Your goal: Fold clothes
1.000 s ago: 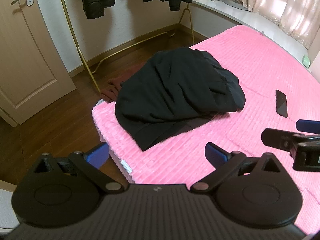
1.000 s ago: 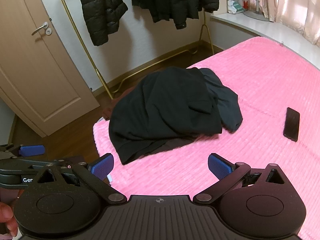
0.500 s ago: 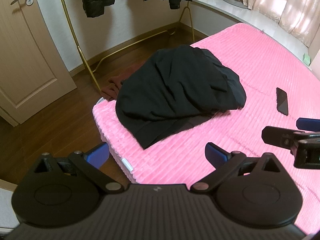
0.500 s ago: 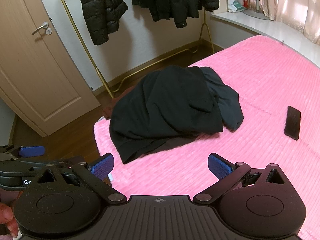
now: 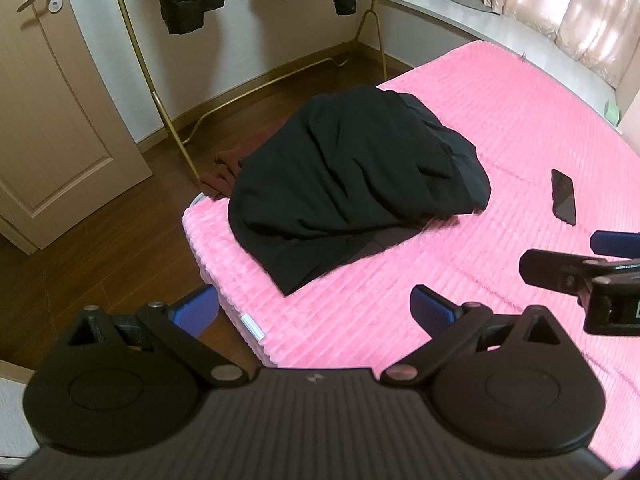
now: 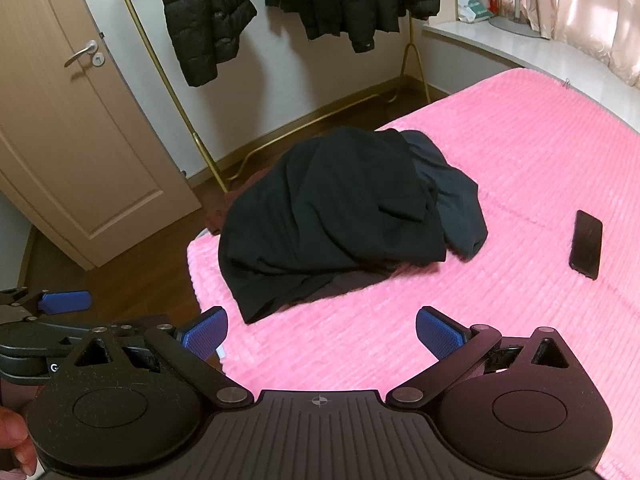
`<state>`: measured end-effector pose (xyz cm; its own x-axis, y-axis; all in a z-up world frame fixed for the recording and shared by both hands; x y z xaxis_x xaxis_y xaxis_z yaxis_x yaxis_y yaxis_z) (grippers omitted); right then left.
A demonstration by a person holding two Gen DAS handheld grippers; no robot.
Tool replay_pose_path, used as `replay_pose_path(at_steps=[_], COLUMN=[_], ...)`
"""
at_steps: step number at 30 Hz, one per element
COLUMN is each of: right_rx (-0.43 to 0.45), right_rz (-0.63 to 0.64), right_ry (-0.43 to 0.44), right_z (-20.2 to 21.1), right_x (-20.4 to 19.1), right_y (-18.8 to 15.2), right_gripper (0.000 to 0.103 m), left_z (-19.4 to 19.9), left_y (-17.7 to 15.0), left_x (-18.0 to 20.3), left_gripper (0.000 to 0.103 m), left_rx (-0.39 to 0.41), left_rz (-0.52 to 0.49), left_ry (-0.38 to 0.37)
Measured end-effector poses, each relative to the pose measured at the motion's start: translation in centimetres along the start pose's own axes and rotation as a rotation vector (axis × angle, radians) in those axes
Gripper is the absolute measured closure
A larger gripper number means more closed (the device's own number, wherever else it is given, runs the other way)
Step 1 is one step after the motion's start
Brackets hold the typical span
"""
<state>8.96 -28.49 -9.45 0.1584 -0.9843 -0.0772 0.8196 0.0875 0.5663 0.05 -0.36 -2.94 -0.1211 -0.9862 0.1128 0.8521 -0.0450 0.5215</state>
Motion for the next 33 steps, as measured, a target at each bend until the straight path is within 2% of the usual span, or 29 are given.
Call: replay_pose_path(at_steps=[12, 19, 26, 29, 33], right_rx=[-0.013, -0.026, -0.007, 0.004, 0.033], right_rz=[-0.006, -0.016, 0.047, 0.056, 0.079], right_ry=[0.009, 0.001, 0.006, 0.009, 0.002], right_z=[-0.2, -0.4, -1.4, -2.5, -4.9], right_x=[1.0, 4.3, 7.4, 7.8, 7.2], right_y=[-0.3, -1.1, -0.5, 0.8, 3.3], right_gripper=[0.001, 0.001, 0.001, 0.001, 0.001], left_z=[-0.3, -1.0, -1.7, -2.6, -6.3], left_y=[-0.1, -0.3, -0.8, 0.4, 3.6], left_x=[1.0, 1.1, 0.0, -1.6, -4.6], left_gripper=[0.002, 0.002, 0.001, 0.001, 0.001], left_rx=[-0.002, -0.009, 0.013, 0.020, -0.002], left_rz=[-0.017, -0.009, 0.015, 0.020, -0.039], left_ry=[0.007, 0.057, 0.125, 0.127, 0.132])
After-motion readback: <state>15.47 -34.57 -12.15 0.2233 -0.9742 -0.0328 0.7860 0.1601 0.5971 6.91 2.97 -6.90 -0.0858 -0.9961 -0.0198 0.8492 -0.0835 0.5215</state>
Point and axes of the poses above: each gripper's, at about its wrist camera, not at the fingertips, and z roughly against the way its jaws point, x to its right, y to its top, the point moved 2 cm from there along -z, roughly the way its jaws point, and after that the axes turned 10 degrees about -y, right-handed, at the moved point
